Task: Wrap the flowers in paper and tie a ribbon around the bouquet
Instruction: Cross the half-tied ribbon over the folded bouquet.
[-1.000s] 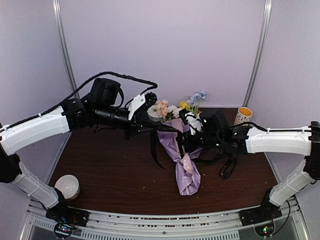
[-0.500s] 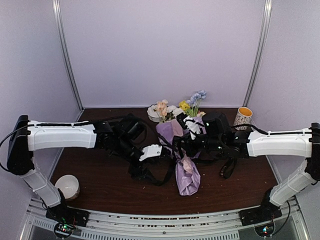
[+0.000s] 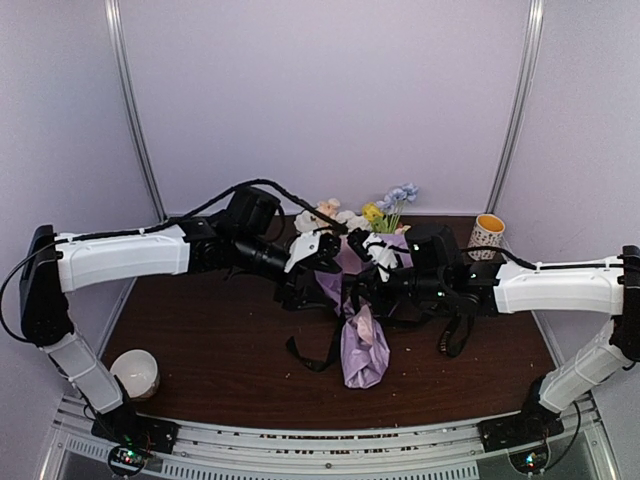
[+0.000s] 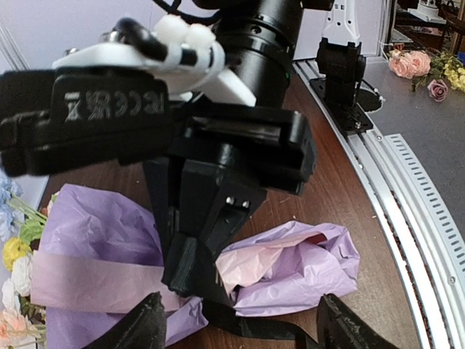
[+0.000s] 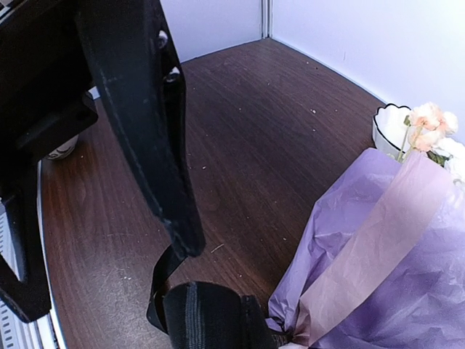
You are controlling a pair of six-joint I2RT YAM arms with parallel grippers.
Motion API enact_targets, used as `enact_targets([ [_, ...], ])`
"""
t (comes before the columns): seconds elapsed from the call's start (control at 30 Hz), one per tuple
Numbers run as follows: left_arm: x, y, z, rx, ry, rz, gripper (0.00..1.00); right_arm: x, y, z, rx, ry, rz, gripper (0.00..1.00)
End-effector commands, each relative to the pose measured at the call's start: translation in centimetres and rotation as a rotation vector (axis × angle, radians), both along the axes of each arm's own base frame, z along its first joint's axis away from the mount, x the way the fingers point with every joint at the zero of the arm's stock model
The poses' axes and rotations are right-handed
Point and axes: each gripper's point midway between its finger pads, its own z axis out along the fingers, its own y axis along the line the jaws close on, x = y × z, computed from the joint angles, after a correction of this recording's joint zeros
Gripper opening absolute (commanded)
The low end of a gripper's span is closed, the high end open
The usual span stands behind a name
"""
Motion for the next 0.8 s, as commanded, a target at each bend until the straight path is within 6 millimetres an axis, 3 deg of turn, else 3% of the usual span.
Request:
enact_targets([
  [0.0,1.2,-1.7,0.7,-0.067,-0.080,-0.021,0.73,-0.2,0.4,1.4,0.045,-0.032,0.030,0.00],
  [0.17,4.0,-2.7,-0.2,-0.077,-0.073,0.085,0.53,-0.5,0.5,1.1,0.050,-0.019,0.042,0.00],
  [0.3,3.8,-2.8,0.1,-0.112,-0.054,0.070,0.47,-0.6,0.3,1.0,0.051,-0.016,0.040,0.00],
  [0.57,3.0,-2.9,0.2,-0.118,-0.016,0.032,0.46,-0.6,0.2,0.7,0.047,-0.012,0.035,0.00],
  [0.77,2.8,-2.7,-0.1,-0.097,0.002,0.013,0.13,-0.5,0.2,1.0,0.055,-0.015,0.030,0.00],
])
